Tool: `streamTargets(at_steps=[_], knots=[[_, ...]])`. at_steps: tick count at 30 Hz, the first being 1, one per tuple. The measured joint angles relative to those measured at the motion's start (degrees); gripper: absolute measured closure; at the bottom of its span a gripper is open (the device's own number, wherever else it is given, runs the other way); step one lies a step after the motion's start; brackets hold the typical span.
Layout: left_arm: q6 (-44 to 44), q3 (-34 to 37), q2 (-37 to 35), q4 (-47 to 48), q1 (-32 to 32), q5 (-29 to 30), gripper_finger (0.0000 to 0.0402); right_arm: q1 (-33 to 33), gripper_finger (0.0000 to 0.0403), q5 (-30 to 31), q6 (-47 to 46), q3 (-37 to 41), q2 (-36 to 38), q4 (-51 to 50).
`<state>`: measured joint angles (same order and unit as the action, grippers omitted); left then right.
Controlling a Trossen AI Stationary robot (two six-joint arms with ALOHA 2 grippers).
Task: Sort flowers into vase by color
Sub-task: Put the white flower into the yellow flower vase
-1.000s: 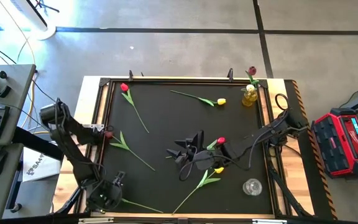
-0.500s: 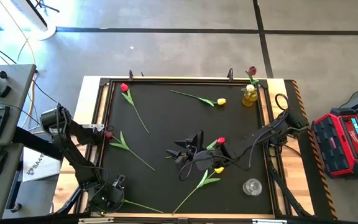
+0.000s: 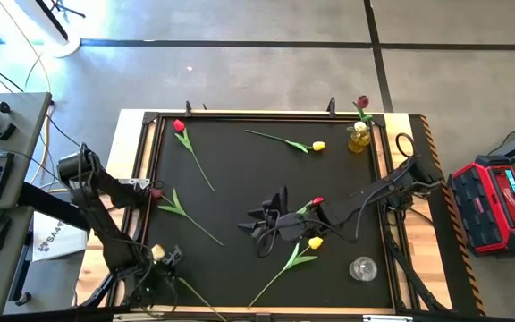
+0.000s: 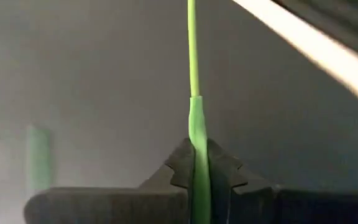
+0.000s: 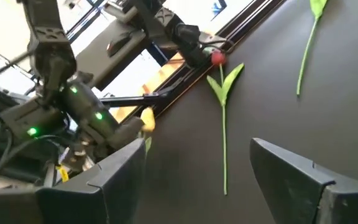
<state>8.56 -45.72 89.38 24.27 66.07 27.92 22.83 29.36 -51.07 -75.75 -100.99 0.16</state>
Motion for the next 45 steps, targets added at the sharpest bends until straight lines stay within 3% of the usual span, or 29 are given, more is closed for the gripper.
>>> streamTargets(at_steps=[6, 10, 17, 31, 36, 45], knots=[[-29.46, -2.72, -0.04, 3.44, -1.21, 14.08, 0.0397, 0.04, 0.0128, -2.51, 0.43, -0.02, -1.15, 0.07], [-42.17, -2.74, -0.04, 2.48, -5.24, 18.72, 0.0395, -0.33, 0.0128, -6.26, 2.84, -0.02, -5.01, 4.63], [-52.10, -2.74, -0.04, 0.97, -15.79, 19.93, 0.0395, -2.17, 0.0128, -15.74, 3.54, -0.02, -12.63, 12.61], [-73.90, -2.74, -0.04, -9.14, -30.49, 18.73, 0.0395, -3.48, 0.0128, -16.31, 16.74, 0.00, -13.70, 7.34], [-79.68, -2.75, -0.04, -12.45, -34.10, 17.35, 0.0395, -4.05, 0.0128, -13.89, 18.16, 0.00, -13.68, 5.64], [-85.58, -2.81, -0.09, -15.59, -37.46, 17.16, 0.0395, -5.88, 0.0128, -4.19, 17.67, 0.04, -13.72, -4.96]])
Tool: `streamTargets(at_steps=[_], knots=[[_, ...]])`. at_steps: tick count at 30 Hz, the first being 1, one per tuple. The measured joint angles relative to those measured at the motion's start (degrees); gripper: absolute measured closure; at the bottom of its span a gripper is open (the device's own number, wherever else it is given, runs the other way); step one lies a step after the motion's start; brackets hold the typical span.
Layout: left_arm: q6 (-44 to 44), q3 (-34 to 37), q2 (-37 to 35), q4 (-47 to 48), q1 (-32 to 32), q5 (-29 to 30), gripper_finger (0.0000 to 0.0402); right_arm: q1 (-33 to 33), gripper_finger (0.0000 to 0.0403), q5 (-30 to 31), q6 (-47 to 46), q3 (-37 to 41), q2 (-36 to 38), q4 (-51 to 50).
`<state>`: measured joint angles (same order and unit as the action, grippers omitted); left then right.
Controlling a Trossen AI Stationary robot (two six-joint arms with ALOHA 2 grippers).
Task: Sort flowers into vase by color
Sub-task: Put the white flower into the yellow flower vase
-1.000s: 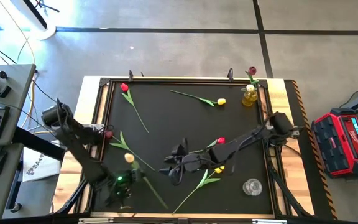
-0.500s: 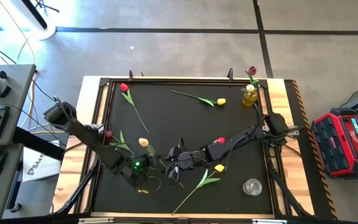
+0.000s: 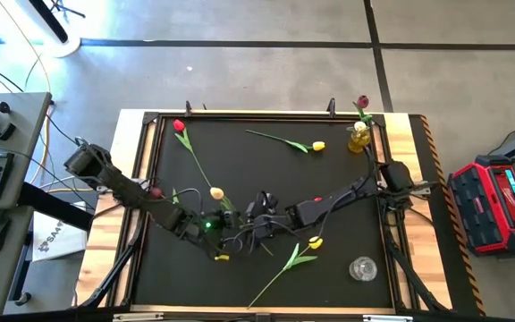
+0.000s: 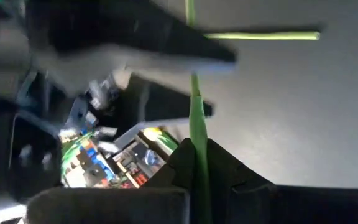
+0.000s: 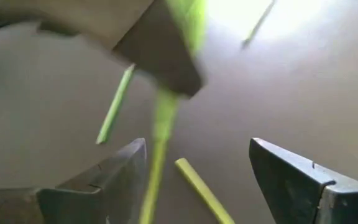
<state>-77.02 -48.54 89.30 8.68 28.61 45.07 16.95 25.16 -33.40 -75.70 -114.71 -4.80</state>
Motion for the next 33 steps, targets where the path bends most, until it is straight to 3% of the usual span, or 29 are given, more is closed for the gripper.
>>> streamTargets(at_steps=[5, 8, 14, 17, 23, 26, 33], knots=[[-0.19, 0.02, 0.00, 0.03, -1.12, -2.53, 0.0395, -0.46, 0.0134, 1.05, 0.60, -0.02, 0.03, -0.40], [-1.10, 0.02, 0.00, 0.19, -1.81, -3.16, 0.0395, -0.50, 0.0157, 1.06, 0.85, -0.02, 0.34, -0.34], [-1.22, 0.02, 0.00, 0.36, -3.56, -6.33, 0.0395, -0.89, 0.0255, 0.64, 0.91, -0.02, 0.95, -0.32], [-1.18, 0.02, 0.00, 0.38, -4.16, -7.16, 0.0395, -1.60, 0.0305, -2.55, 0.87, -0.04, 0.95, -0.26], [-0.35, 0.02, 0.00, 0.37, -4.71, -7.14, 0.0395, -2.33, 0.0374, -4.45, 0.43, -0.04, 0.97, -0.03], [4.71, 0.02, 0.00, 0.36, -5.38, -7.59, 0.0394, -2.31, 0.0397, -3.64, 0.40, -0.04, 0.97, -0.10], [23.17, 0.07, 0.00, 0.34, -7.27, -9.34, 0.0369, -2.38, 0.0400, -1.83, -0.21, -0.04, 0.97, 0.02]])
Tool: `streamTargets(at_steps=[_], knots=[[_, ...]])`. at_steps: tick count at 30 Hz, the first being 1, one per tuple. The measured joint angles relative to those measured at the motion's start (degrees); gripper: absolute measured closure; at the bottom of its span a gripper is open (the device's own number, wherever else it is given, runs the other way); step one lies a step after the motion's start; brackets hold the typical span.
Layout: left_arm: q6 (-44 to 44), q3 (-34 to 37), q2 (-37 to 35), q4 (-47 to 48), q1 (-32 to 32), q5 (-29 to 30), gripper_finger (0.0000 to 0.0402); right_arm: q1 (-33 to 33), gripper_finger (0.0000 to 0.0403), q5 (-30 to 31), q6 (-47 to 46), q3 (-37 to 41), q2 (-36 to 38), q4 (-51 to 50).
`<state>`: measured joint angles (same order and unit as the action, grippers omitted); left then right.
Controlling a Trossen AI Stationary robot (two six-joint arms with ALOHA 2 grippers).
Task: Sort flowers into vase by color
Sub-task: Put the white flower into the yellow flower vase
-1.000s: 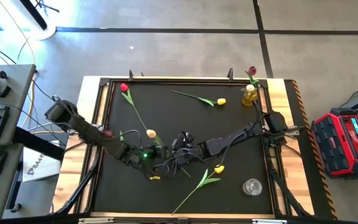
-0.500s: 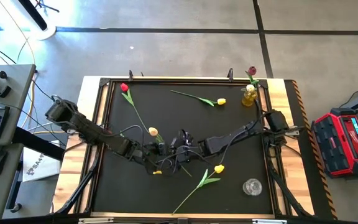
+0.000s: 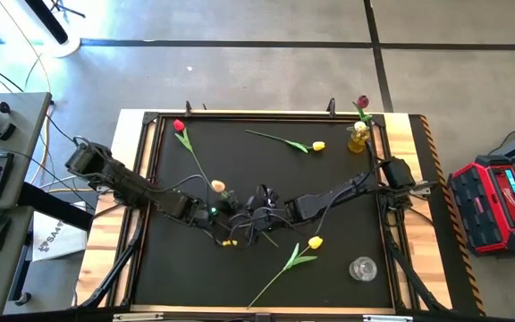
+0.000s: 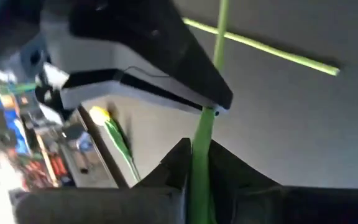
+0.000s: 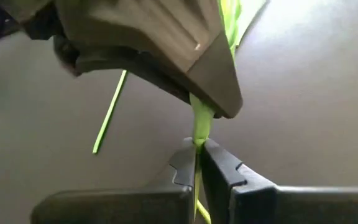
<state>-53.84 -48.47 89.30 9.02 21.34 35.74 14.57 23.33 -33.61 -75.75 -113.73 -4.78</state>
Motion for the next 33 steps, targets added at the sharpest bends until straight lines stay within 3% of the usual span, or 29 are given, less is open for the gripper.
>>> streamTargets(at_steps=[13, 20, 27, 33], knots=[[13.55, -0.01, -3.59, -4.70, 0.27, 7.38, 0.0281, -1.20, 0.0402, 14.09, -5.14, -0.02, 4.57, -4.03], [23.68, 0.14, -13.85, -1.40, -2.39, -10.96, 0.0268, -1.03, 0.0402, 26.24, -12.65, -0.04, 11.20, -19.66], [28.75, 4.75, -20.36, -4.26, -6.99, -14.73, 0.0268, -1.01, 0.0402, 35.22, -16.33, -0.04, 17.88, -30.13], [31.88, 11.09, -19.98, -13.08, -12.94, -25.90, 0.0268, -1.05, 0.0402, 39.75, -10.03, -0.04, 22.86, -29.73]])
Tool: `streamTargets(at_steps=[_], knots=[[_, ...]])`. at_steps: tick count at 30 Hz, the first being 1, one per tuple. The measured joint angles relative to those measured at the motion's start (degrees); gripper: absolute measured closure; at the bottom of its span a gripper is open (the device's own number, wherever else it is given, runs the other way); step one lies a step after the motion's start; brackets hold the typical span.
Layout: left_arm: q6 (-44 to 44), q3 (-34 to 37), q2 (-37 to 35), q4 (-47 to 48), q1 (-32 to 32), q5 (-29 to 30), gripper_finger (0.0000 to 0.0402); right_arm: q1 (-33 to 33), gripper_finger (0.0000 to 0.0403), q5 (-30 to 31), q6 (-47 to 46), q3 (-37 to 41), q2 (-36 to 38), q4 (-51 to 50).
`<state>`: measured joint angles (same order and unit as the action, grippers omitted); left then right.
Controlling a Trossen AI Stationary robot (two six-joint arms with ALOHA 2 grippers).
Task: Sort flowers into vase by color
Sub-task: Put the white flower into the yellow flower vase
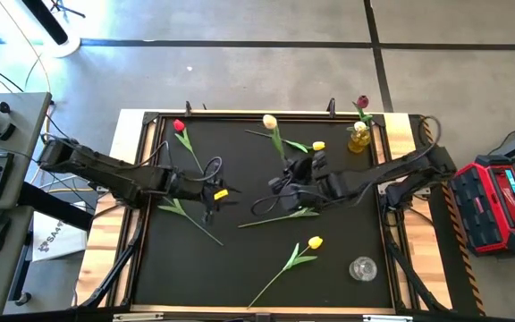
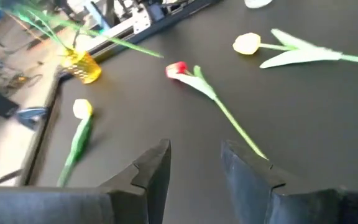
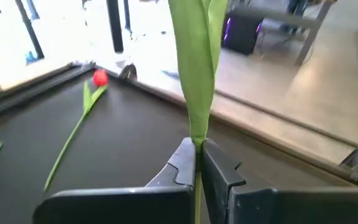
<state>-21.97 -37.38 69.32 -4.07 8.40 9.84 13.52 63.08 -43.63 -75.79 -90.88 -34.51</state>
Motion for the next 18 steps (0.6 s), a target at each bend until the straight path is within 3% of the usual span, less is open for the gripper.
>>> streamTargets(at_steps=[4, 9, 13, 18], knots=[[1.85, 2.94, 2.09, -6.28, -2.39, -1.18, 0.0268, 0.07, 0.0402, 4.25, 6.12, 0.00, 4.95, 0.18], [2.41, 3.16, 4.95, -7.25, -3.69, -1.19, 0.0268, -0.90, 0.0402, 5.46, 18.23, 0.00, 12.35, -0.45], [2.39, 3.16, 7.44, -8.17, -3.78, -1.18, 0.0268, -2.45, 0.0402, 7.29, 19.85, 0.00, 16.87, -0.54], [2.44, 3.16, 10.70, -9.41, -3.78, -1.18, 0.0268, -3.15, 0.0402, 19.50, 22.00, 0.02, 21.30, -0.45]])
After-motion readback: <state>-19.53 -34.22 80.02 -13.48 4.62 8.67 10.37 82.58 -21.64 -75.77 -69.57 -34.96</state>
